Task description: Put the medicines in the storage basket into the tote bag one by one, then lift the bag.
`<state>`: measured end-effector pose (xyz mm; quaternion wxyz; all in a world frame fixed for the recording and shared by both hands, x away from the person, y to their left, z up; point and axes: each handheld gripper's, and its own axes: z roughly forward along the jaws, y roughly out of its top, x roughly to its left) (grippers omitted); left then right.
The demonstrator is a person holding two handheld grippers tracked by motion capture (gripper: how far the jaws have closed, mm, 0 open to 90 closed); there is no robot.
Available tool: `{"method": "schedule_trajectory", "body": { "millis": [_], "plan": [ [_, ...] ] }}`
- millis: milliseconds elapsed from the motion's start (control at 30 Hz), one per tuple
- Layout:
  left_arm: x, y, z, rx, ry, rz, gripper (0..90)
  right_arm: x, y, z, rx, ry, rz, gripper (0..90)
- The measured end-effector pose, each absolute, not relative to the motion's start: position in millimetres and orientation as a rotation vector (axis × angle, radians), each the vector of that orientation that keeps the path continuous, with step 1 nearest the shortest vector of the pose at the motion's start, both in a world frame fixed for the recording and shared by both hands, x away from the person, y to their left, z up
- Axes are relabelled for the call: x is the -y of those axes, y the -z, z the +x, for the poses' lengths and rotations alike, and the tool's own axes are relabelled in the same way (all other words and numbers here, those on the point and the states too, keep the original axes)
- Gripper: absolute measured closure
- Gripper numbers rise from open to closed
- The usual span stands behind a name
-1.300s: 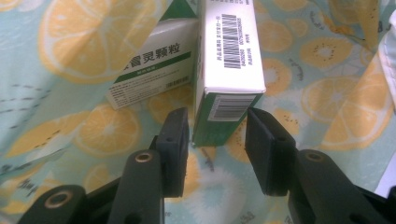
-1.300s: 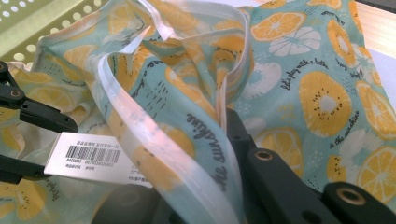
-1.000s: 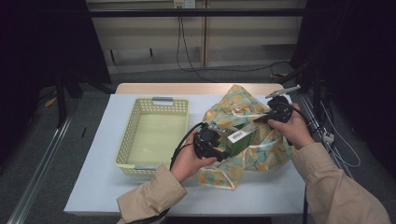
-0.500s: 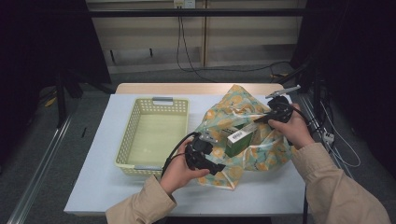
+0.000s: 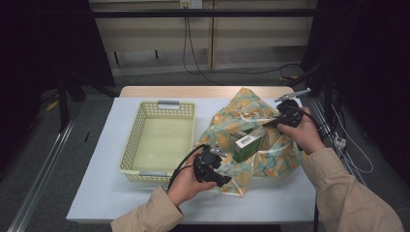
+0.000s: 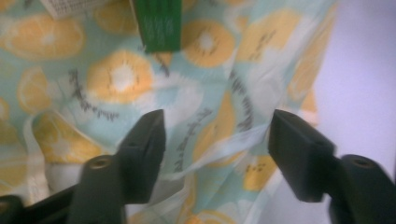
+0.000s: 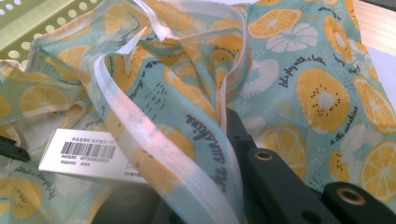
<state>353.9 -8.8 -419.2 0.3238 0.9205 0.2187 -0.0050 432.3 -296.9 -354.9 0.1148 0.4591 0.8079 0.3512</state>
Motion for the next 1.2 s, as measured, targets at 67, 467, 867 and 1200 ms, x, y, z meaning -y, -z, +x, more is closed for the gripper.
{"method": "schedule_trajectory", "body": {
  "millis": [67,467,867,1200],
  "plan": [
    [9.6,419.7,354.7,-0.593,0.019,2.410,48.3,297.7,354.5,432.1,-2.369,-1.031,1.340,89.3],
    [7.6,410.6,356.7,-0.689,0.002,2.328,90.0,297.6,350.9,427.5,-2.361,-1.045,1.336,89.4],
    [8.1,368.8,370.7,-0.680,-0.049,2.262,90.0,302.6,338.3,424.0,-2.338,-1.067,1.323,89.4],
    [15.2,327.2,386.1,-0.661,-0.131,2.243,90.0,308.3,317.6,425.3,-2.302,-1.081,1.310,89.4]
  ]
}}
